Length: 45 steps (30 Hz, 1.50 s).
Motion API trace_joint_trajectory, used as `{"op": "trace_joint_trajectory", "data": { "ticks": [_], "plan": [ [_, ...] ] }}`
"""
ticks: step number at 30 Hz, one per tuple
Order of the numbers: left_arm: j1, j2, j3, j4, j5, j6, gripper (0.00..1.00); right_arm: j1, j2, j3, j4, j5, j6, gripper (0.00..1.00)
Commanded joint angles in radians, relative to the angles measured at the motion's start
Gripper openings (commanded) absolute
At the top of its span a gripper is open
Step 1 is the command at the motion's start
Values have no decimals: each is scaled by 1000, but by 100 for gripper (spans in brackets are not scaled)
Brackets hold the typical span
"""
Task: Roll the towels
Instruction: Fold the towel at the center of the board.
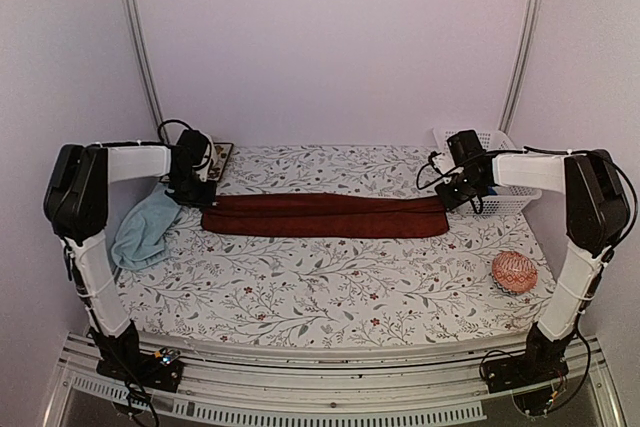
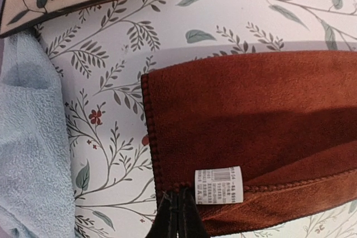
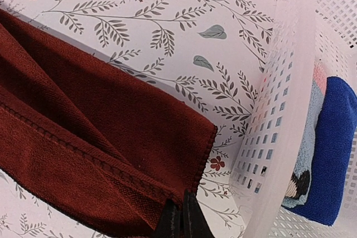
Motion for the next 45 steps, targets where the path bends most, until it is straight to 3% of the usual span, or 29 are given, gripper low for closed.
{"op": "trace_joint_trajectory", "data": {
  "ticks": [1,23,35,45],
  "plan": [
    [-11,-54,-30,-9,28,-18,0,3,21,-2,-19,17,10,2],
    [-15,-98,-114,-22,24,-9,0,33,-21,-90,-100,1,43,2],
    [-12,-118,-123,-9,-11,-17,0,37,-71,-115,-80,98,50,3],
    [3,-155,-169,-13,-33,-4,0,37,-105,-168,-62,84,49,3]
  ]
}}
